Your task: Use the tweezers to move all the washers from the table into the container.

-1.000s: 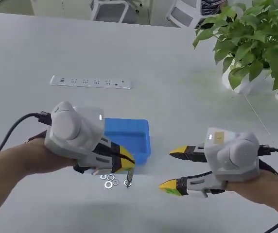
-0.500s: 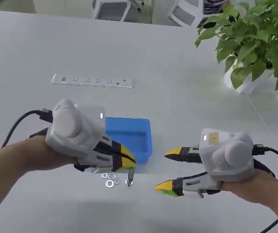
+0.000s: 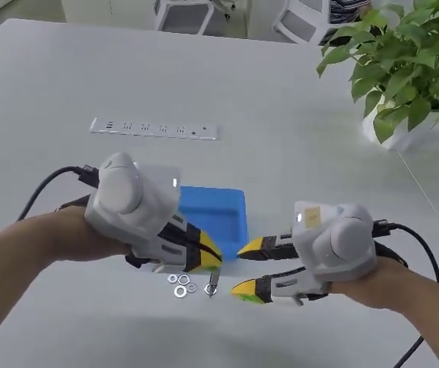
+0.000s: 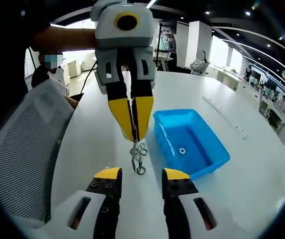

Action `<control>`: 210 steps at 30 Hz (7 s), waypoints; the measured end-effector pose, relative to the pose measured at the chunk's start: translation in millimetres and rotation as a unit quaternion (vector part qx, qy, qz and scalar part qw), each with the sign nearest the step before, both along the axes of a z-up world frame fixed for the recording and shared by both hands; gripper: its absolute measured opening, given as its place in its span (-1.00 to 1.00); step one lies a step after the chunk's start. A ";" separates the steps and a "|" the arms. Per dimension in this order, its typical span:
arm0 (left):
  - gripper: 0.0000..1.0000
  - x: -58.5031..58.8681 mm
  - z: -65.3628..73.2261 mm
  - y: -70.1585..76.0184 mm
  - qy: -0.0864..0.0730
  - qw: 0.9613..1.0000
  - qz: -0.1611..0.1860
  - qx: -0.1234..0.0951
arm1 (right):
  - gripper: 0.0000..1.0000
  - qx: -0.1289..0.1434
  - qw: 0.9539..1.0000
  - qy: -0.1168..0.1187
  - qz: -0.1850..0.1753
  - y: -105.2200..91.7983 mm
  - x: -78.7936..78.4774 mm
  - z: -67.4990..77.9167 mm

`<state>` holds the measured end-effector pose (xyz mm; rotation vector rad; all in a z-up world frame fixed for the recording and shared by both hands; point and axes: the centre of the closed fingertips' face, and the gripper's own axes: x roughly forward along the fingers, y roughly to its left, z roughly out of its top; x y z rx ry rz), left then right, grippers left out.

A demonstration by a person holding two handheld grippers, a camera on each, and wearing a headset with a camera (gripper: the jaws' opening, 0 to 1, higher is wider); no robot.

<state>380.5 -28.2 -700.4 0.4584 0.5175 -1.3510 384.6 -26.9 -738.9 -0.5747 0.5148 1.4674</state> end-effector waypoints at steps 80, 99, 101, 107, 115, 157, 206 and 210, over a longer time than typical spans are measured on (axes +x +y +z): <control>0.03 -13.0 11.5 33.4 0.056 0.996 0.071 -0.025 | -0.83 -0.047 0.997 -0.002 0.068 23.0 -10.8 -26.5; 0.64 -18.4 23.8 60.4 0.045 0.988 0.137 -0.058 | -0.83 -0.027 0.997 -0.012 0.069 24.8 -11.4 8.5; 0.66 -16.3 26.3 63.9 0.039 0.987 0.145 -0.064 | -0.83 -0.027 0.997 -0.014 0.071 25.2 -10.6 11.8; 0.78 -14.1 30.3 70.9 0.038 0.984 0.157 -0.075 | -0.83 -0.026 0.997 -0.014 0.070 24.9 -6.1 23.1; 0.89 -15.4 31.2 75.5 0.037 0.983 0.164 -0.081 | -0.83 -0.029 0.997 -0.011 0.073 24.3 0.9 36.9; 0.98 3.9 43.6 86.8 0.022 0.973 0.200 -0.113 | -0.83 -0.035 0.997 -0.043 0.061 40.1 71.4 18.6; -0.83 95.0 15.3 23.9 -0.031 0.991 0.105 -0.078 | -0.81 -0.040 0.996 -0.017 0.081 52.0 88.2 -27.4; -0.86 94.8 13.9 24.2 -0.021 0.991 0.100 -0.080 | -0.81 -0.040 0.996 -0.016 0.081 52.0 88.4 -27.7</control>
